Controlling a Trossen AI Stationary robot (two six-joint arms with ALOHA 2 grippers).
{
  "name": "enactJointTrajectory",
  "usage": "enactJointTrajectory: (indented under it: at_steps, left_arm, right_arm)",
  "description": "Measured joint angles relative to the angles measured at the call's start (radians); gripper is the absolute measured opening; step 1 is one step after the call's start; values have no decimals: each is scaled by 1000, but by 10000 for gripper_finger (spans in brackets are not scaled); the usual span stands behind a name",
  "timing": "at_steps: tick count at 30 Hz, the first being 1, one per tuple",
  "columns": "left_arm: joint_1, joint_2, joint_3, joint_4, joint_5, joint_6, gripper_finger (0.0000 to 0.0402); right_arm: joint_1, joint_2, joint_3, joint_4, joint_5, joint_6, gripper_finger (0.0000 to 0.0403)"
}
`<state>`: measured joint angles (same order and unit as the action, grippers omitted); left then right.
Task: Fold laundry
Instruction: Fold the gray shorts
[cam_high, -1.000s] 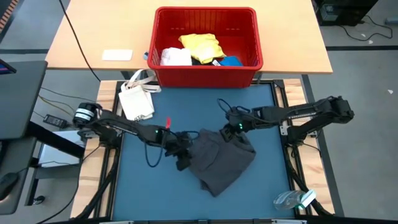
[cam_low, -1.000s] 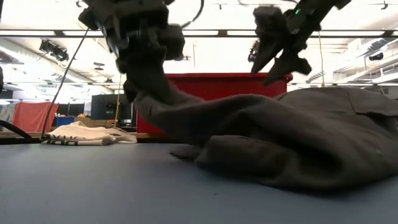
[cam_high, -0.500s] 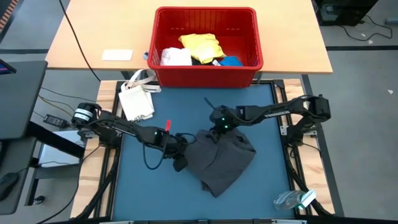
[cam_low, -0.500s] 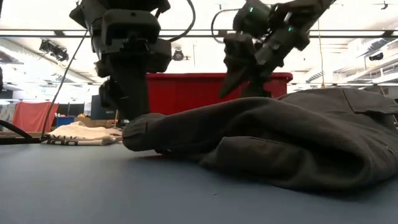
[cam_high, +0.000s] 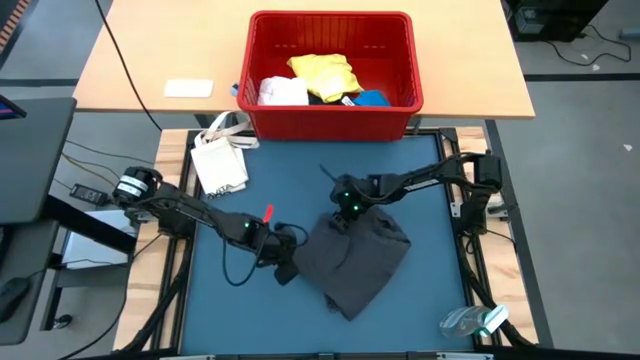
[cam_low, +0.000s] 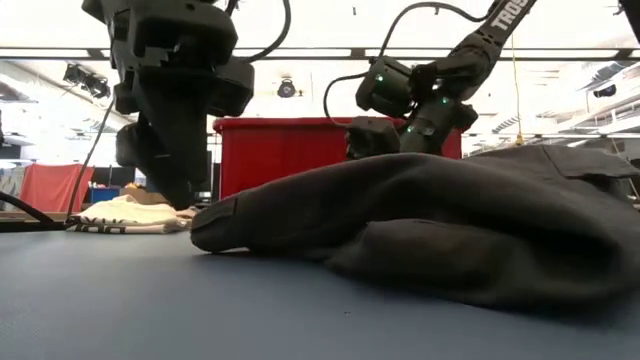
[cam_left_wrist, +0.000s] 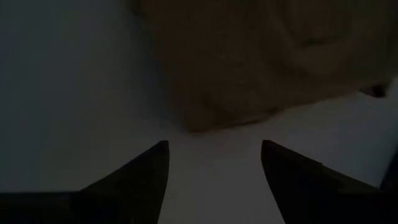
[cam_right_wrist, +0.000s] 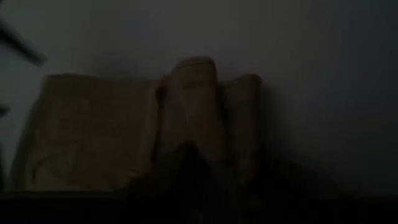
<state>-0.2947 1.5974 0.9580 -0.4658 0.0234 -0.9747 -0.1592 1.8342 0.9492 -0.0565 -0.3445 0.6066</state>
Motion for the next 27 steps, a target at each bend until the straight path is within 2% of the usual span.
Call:
enactJointTrajectory:
  at_steps: [2, 3, 4, 7, 10, 14, 17, 19, 23, 27]
  left_arm:
    - [6, -17, -1, -13, 0, -9, 259]
    - [7, -31, -1, -13, -1, -11, 259]
    - [12, -48, -1, -22, -2, -10, 258]
    - [32, -112, -1, -40, -34, -8, 258]
    - [67, -197, -1, -52, -106, 21, 258]
    - [135, -336, -1, -54, -208, 87, 259]
    - [193, -444, -1, -53, -271, 136, 259]
    - [228, -517, -1, -47, -293, 171, 259]
    - [265, -624, 0, -49, -299, 251, 259]
    - [238, -646, 0, -57, -298, 314, 259]
  right_arm:
    - [8, -38, -1, -7, -19, -9, 58]
    - [11, -69, -1, -6, -19, -20, 33]
    - [13, -109, -1, -1, -5, -28, 25]
    - [23, -247, 13, -24, 151, -68, 23]
    - [26, -391, 33, 1, 299, -238, 21]
    - [28, -555, 71, 88, 396, -468, 21]
    - [29, -646, 98, 132, 406, -682, 21]
    - [38, -694, 115, 138, 404, -753, 21]
    - [74, -733, 119, 46, 337, -686, 21]
    - [197, -674, 68, -52, 332, -557, 21]
